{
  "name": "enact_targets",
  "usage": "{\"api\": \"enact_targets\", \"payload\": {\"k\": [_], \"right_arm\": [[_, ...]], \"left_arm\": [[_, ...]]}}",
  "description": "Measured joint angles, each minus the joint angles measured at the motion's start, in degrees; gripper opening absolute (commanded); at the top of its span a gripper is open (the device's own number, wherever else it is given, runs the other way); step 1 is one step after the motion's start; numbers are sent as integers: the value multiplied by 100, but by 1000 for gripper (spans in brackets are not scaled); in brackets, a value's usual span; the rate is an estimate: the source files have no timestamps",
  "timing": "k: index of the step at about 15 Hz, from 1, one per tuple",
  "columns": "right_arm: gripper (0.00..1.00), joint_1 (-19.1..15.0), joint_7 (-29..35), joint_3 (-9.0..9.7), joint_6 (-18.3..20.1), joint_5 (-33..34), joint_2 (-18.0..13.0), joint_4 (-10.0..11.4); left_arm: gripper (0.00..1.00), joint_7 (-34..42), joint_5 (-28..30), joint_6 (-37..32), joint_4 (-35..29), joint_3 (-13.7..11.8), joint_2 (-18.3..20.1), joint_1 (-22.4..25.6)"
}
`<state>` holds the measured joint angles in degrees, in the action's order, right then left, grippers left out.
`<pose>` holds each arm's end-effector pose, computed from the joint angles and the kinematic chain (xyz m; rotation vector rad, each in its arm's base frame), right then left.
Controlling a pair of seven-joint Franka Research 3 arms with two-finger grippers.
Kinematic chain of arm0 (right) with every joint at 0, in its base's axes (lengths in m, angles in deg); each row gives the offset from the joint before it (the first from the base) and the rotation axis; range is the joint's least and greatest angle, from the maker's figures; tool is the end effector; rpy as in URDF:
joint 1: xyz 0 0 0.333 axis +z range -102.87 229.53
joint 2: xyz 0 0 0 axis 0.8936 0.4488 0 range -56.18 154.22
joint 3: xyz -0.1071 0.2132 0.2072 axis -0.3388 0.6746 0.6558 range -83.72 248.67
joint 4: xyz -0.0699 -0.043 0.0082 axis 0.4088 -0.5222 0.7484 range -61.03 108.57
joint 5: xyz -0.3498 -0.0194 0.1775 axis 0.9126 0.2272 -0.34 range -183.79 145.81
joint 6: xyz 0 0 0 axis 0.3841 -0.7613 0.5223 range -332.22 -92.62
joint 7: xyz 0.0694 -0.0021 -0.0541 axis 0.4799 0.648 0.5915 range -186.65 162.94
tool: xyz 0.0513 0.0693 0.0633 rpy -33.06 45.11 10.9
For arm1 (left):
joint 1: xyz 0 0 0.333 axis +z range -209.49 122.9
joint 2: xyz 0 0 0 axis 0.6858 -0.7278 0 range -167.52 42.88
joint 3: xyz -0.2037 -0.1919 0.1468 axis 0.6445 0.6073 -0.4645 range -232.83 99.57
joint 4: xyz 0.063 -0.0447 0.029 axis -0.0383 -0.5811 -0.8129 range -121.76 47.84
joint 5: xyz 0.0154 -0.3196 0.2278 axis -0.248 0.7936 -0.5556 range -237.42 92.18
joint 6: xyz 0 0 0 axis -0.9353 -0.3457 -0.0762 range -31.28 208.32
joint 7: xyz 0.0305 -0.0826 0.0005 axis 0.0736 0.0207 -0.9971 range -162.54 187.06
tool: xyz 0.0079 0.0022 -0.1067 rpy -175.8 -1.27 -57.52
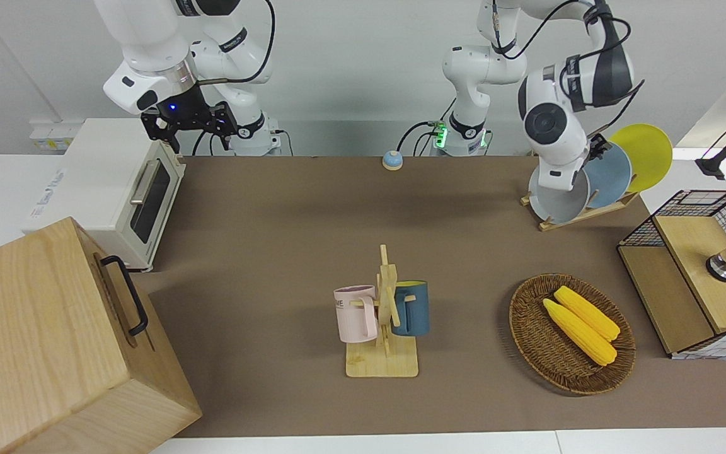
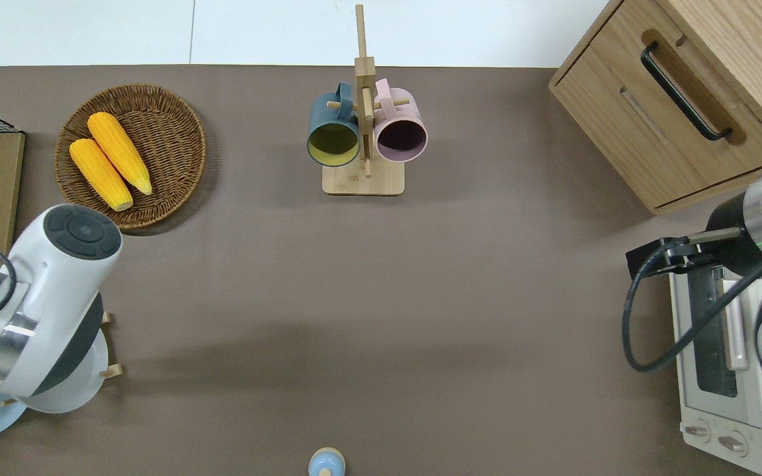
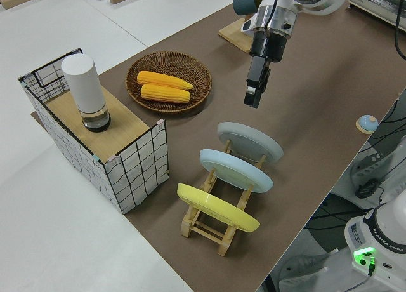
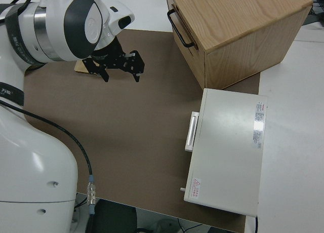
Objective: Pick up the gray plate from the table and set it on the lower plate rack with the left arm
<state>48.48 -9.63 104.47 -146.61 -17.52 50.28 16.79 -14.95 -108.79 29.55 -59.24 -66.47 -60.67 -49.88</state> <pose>0.5374 0.0616 0.6422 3.1076 0.1287 -0.1738 0.5048 0.0075 0.4684 -2.3765 -0.3004 0.2988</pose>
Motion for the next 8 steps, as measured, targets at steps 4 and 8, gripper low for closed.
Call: {"api": "enact_targets", "payload": {"k": [4,8], "right_arm": [[983,0,0,0,0,0,0,0],[983,0,0,0,0,0,0,0]], "left_arm": [[995,399,1133,6,591,-33,52,15],[995,674,2244,367,691,-33,43,15]]}}
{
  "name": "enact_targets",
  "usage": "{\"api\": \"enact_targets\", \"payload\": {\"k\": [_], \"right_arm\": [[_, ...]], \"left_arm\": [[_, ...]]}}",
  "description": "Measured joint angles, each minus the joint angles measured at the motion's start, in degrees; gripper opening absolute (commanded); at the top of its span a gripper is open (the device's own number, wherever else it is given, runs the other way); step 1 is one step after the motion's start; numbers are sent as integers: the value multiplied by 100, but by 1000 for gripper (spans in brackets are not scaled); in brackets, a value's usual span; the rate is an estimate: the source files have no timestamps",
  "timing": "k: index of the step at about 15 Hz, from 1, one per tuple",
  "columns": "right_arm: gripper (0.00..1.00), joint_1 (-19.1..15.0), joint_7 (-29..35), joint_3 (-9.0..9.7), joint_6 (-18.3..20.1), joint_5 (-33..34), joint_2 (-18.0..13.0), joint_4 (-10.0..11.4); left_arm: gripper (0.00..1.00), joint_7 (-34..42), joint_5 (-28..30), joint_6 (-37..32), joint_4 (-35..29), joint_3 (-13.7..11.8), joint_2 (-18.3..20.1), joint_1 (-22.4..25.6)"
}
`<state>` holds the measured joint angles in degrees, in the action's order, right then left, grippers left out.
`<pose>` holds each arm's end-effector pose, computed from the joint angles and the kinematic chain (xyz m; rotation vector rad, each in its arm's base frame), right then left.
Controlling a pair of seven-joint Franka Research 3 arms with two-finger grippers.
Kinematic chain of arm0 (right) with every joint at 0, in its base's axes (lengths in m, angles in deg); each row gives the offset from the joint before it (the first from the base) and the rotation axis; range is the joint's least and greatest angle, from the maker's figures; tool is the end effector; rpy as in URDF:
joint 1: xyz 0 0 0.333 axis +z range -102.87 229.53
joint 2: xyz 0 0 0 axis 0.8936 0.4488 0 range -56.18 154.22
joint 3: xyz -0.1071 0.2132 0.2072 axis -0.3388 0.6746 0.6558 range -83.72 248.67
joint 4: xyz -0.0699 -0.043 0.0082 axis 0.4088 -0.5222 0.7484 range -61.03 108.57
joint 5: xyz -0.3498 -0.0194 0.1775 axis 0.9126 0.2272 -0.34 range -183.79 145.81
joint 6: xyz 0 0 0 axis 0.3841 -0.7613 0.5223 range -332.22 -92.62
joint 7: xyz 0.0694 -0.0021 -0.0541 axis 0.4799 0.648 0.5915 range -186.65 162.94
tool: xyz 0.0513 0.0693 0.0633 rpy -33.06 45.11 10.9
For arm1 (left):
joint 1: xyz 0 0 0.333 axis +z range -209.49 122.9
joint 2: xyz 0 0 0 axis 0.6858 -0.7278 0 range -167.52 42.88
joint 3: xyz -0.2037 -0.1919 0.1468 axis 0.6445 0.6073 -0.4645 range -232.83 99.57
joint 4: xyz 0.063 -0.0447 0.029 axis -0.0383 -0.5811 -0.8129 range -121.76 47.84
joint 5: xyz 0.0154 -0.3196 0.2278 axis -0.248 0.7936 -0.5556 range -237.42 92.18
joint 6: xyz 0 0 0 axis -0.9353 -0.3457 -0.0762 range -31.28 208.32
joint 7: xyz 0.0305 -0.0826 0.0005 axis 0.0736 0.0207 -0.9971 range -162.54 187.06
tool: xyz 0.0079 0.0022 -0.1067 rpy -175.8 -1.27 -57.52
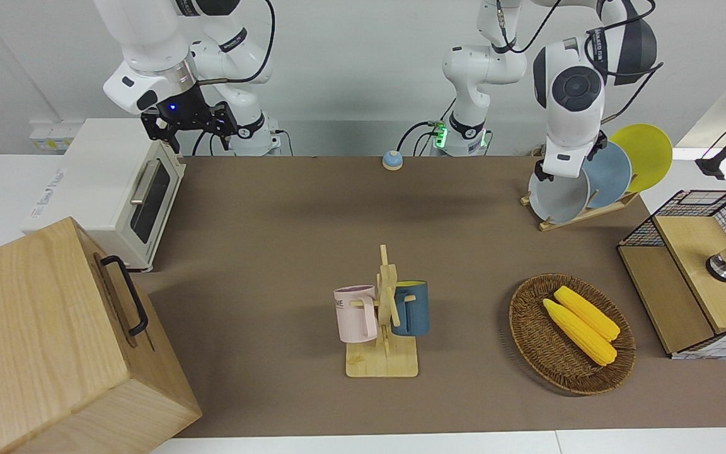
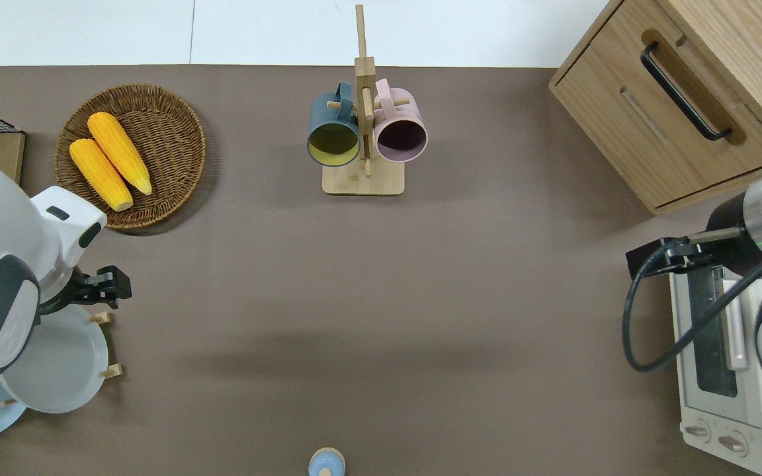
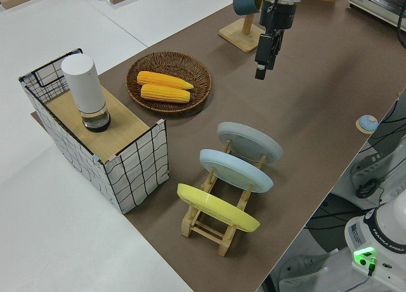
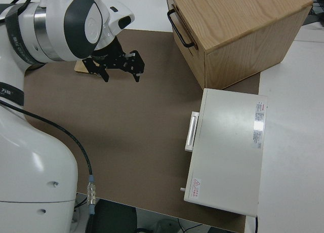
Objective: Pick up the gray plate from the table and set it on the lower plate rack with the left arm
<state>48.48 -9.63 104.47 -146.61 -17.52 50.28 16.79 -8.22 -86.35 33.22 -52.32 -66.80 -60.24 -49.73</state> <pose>0.5374 0.0616 0.6422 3.1076 0.1287 -0.1738 0.5210 -0.0314 0.5104 -2.8186 -0.3077 0.2858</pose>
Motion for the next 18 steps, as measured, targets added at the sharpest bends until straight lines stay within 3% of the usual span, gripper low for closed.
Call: {"api": "enact_targets", "payload": {"k": [3,6,9,18], "right_arm": [[983,0,0,0,0,0,0,0],[983,0,0,0,0,0,0,0],[983,0,0,0,0,0,0,0],[983,0,0,0,0,0,0,0]], "left_arm": [[995,492,829,467,0,-48,-74,5],[995,1153,1455,711,11,-284,-123,13],[995,1980,1606,746,298,-491,-115,31],[995,2143,1606,734,864,-405,-103,24]]}}
